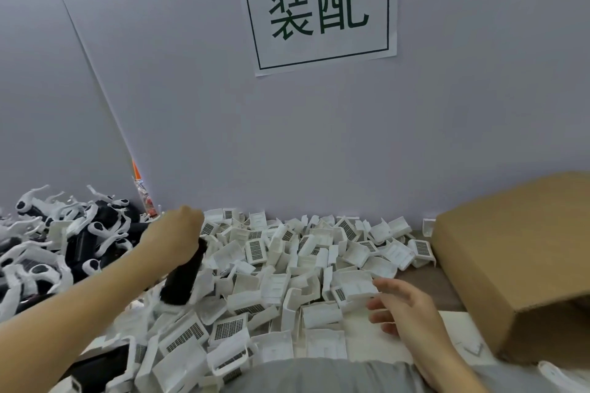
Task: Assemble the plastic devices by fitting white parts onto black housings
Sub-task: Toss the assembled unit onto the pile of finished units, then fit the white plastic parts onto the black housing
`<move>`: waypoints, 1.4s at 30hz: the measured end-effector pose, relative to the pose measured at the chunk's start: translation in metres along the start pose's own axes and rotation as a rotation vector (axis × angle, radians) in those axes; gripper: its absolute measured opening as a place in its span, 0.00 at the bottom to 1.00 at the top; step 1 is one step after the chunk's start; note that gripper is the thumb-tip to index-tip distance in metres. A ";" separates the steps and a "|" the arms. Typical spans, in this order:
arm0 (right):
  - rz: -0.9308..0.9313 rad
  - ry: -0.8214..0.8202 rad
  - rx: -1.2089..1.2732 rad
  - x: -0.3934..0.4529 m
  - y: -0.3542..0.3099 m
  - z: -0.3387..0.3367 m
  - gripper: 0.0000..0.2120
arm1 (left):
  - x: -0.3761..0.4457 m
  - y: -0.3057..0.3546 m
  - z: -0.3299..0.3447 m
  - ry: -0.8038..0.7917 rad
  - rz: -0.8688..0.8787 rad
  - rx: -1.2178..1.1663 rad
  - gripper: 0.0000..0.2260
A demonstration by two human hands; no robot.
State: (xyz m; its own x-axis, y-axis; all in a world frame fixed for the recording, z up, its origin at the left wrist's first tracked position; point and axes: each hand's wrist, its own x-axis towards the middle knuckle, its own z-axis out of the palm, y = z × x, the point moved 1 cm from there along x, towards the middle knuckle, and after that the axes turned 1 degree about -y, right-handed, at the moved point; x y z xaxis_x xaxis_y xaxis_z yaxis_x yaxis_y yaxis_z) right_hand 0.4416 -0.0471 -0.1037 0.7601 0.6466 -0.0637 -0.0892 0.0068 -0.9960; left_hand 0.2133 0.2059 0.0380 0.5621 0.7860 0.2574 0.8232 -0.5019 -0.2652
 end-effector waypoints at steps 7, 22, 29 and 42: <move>0.008 -0.011 0.035 0.002 0.002 0.000 0.08 | -0.011 0.066 -0.088 0.278 0.014 -0.400 0.05; 0.194 -0.048 0.735 -0.003 -0.021 -0.013 0.20 | -0.105 0.222 0.010 0.220 0.082 -1.505 0.21; 0.126 -0.103 0.864 -0.002 -0.026 -0.021 0.16 | -0.098 0.232 0.029 -0.364 -0.089 -2.066 0.16; 0.034 -0.026 0.468 0.003 -0.016 -0.008 0.08 | -0.082 0.242 0.020 -0.358 -0.545 -2.189 0.19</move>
State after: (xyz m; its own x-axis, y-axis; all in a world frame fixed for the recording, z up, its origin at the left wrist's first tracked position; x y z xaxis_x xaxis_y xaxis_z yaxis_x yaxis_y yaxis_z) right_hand 0.4506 -0.0515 -0.0885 0.7361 0.6711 -0.0886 -0.3990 0.3245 -0.8576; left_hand 0.3645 0.0273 -0.0656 0.5028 0.8253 -0.2571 -0.2114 0.4058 0.8892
